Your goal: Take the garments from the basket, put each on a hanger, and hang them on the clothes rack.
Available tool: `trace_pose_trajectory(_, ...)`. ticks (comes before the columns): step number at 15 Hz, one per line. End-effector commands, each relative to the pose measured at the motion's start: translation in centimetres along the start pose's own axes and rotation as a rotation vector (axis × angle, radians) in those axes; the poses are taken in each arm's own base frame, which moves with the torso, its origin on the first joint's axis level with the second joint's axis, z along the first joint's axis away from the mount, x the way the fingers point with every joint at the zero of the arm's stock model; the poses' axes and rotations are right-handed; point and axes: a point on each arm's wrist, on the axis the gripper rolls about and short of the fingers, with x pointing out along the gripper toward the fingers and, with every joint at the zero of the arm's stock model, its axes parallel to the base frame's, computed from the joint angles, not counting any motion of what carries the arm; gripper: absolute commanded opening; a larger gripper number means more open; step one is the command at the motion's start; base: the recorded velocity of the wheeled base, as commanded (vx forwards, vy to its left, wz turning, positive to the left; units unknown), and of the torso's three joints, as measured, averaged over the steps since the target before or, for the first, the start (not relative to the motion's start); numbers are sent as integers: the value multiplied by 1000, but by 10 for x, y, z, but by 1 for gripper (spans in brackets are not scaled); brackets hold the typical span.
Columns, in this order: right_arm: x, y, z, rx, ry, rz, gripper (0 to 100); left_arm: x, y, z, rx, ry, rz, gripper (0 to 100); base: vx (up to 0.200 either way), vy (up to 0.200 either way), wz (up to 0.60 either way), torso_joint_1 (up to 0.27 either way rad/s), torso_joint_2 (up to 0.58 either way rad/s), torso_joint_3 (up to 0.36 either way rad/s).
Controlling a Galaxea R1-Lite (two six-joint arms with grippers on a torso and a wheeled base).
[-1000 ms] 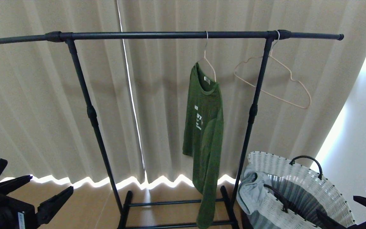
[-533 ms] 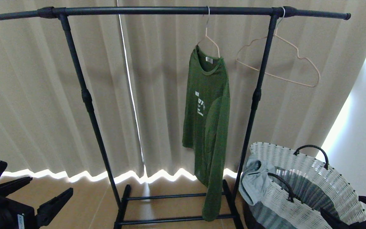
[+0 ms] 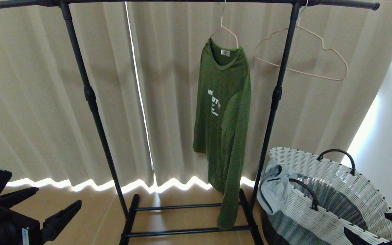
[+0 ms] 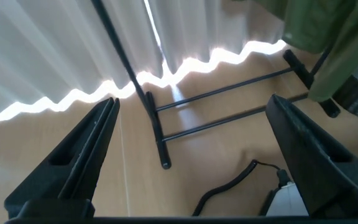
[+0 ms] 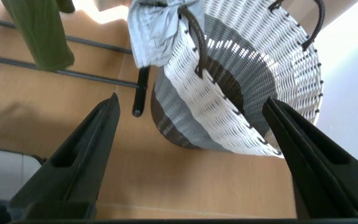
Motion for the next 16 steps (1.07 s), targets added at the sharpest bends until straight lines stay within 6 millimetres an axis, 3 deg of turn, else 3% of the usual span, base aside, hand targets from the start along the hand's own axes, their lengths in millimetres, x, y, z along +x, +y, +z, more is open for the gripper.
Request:
trace_pose_trajectory(1, -1, 0, 0, 1, -8, 1, 100, -2, -3, 1, 10, -13, -25, 100, 200, 0, 0, -2, 17, 7)
trace_pose_trajectory(16, -1, 0, -1, -1, -4, 6, 100, -2, -5, -2, 21, -8, -43, 100, 200, 0, 0, 2, 4, 4)
